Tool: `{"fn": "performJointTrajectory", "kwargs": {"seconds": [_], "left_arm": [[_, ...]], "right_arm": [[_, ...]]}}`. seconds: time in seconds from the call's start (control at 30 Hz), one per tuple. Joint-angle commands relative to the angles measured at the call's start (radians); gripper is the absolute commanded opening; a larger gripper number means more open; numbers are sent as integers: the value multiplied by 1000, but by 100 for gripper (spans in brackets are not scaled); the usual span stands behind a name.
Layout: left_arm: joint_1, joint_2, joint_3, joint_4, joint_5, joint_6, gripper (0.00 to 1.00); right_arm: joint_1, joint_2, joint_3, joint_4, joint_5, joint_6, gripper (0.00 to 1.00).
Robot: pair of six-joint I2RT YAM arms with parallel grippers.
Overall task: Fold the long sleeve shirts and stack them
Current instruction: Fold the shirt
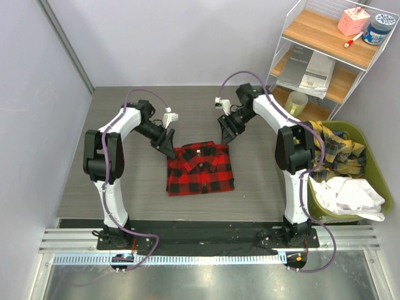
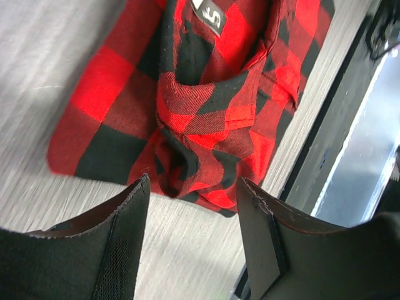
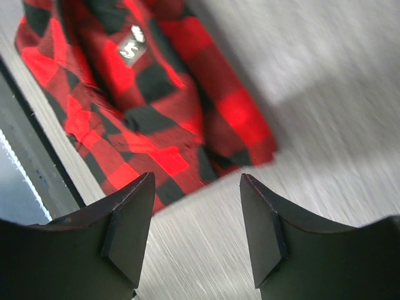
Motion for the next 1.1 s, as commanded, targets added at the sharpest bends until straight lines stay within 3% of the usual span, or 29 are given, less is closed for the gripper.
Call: {"fn": "performJointTrajectory", "kwargs": {"seconds": [0.0, 0.2, 0.3, 0.4, 0.43, 0.5, 0.53, 0.63, 1.07], "left_arm": [[-18, 41, 7, -51, 46, 122, 58], [-33, 87, 4, -87, 15, 195, 53], [-33, 81, 18, -110, -5, 212, 45], [-32, 72, 53, -131, -43, 195, 30], [-32, 71, 71, -155, -60, 189, 21], [-32, 78, 108, -185, -112, 178, 15], [-33, 89, 155, -197, -130, 157, 10], [-33, 116, 229, -237, -178, 103, 8], [-38, 222, 219, -1, -426, -116, 7]], "right_arm": [[25, 20, 5, 3, -38, -27, 63], [51, 37, -33, -5, -29, -71, 63], [65, 43, -61, -2, -6, -87, 60], [67, 52, -70, 8, 12, -90, 52], [67, 55, -70, 9, 26, -91, 46], [68, 60, -65, 17, 38, -93, 33], [68, 62, -64, 20, 52, -93, 20], [70, 62, -51, 37, 83, -81, 1], [68, 33, -71, 129, 167, 4, 1]]}}
